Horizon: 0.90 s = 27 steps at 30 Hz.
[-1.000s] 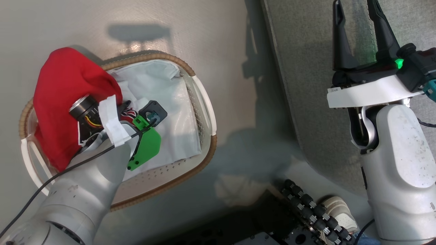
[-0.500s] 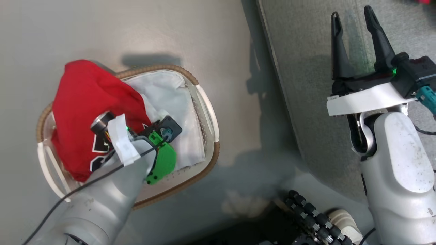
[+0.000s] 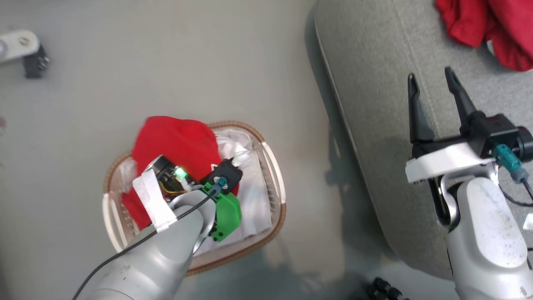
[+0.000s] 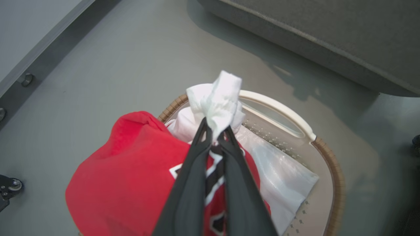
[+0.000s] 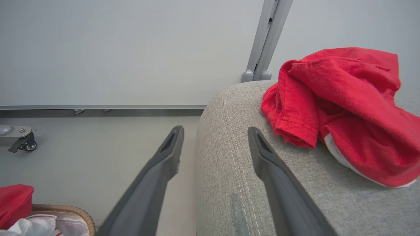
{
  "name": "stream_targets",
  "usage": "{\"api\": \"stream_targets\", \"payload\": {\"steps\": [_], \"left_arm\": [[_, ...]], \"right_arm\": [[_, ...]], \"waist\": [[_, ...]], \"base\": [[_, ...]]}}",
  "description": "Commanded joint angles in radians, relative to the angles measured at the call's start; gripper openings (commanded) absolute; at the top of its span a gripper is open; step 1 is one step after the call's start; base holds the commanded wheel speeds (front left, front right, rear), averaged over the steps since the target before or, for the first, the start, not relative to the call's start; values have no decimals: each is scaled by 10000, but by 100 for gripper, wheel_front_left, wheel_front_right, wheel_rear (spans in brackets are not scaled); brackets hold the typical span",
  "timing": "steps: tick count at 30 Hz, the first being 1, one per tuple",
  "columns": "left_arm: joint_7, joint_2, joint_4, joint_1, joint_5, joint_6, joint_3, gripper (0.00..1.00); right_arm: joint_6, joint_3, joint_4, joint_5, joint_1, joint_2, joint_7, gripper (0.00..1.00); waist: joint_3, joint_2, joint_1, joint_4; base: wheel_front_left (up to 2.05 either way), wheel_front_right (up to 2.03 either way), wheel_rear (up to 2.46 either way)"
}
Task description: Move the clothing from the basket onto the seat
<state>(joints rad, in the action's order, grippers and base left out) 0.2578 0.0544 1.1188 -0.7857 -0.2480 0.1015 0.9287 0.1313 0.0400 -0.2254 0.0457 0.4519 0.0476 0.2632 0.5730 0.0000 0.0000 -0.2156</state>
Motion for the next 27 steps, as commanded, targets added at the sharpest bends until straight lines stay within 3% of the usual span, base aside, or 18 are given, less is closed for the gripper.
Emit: {"api": "stream_targets", "payload": {"steps": [1,4,14,27], "left_arm": [[84,-40,-309,211,-86,-1,-61,0],[81,0,-1419,315,-163,-99,-243,0],[78,900,-4778,592,12,-161,-1010,0],[69,1480,-5859,-515,-151,-62,-1689,0]], "right_arm": [[-11,61,-71,-101,-326,50,24,100],[-11,114,-186,-205,-660,53,24,100],[-11,13,-552,-253,-1665,49,24,100],[-11,-570,-774,-46,-2254,47,24,100]], "waist": [[-1720,0,0,839],[-2358,0,0,1028],[-4351,0,0,1261],[-5581,0,0,1079]], "base": [[0,0,0],[0,0,0],[0,0,0],[0,0,0]]}}
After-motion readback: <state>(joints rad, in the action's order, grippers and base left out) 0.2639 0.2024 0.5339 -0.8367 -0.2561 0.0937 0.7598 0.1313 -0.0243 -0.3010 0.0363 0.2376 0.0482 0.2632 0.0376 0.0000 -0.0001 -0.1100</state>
